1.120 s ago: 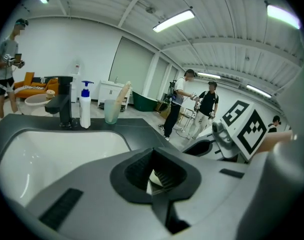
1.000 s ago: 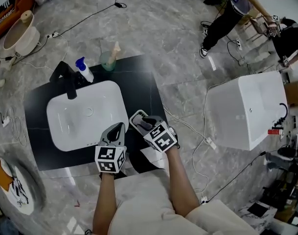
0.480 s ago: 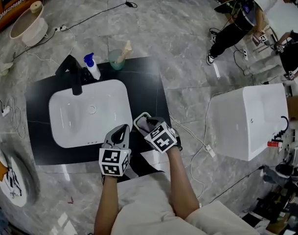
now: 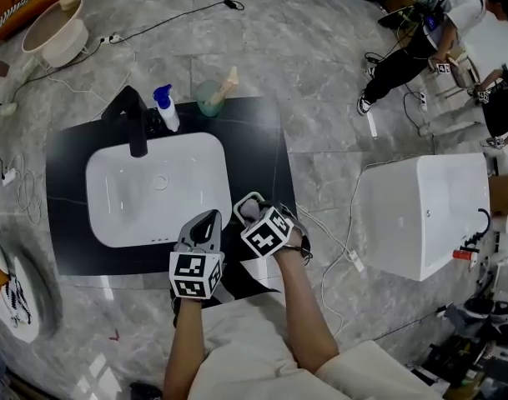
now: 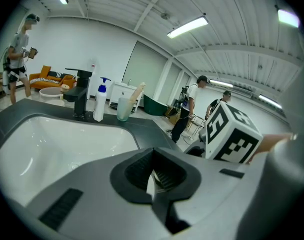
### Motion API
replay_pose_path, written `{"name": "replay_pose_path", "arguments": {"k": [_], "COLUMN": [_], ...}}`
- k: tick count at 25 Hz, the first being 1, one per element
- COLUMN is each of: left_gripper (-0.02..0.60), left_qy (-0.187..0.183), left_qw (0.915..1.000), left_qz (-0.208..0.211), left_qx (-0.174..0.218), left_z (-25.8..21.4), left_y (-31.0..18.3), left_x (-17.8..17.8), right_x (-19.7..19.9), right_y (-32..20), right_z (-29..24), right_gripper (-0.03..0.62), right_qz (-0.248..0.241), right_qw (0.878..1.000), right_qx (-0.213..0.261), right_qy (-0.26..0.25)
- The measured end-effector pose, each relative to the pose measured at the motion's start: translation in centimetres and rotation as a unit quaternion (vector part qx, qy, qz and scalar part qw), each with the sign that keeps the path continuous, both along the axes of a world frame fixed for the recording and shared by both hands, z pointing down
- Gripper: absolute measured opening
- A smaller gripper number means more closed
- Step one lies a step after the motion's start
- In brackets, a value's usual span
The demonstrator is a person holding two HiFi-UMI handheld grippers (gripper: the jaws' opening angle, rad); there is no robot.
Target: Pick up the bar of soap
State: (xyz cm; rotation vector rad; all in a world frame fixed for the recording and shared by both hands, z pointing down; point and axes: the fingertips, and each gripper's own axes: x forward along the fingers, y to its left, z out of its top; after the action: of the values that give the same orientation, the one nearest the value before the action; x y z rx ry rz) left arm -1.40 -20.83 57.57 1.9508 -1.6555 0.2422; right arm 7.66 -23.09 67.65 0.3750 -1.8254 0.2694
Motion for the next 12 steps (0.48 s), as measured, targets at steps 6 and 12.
{"name": "replay_pose_path", "arguments": {"k": [6, 12], "left_gripper": [0.006, 0.006], "left_qy": [-0.002, -0.004], "left_qw": [1.0000, 1.0000], "left_qz": [-0.004, -0.007], "left_qx": [-0.001, -0.002], "left_z": [0.2, 0.2], "left_y": [-0.2, -0.3], "left_x": [-0.6, -1.5], "right_x": [0.0, -0.5], "right_y": [-0.2, 0.0], "right_z": [0.3, 0.3], "right_gripper": [0.195, 0.195], "right_qz": [0.019, 0.032], "right_qw": [0.999, 0.999], "right_qx": [-0.011, -0.040], "right_qy": [0.049, 0.013]}}
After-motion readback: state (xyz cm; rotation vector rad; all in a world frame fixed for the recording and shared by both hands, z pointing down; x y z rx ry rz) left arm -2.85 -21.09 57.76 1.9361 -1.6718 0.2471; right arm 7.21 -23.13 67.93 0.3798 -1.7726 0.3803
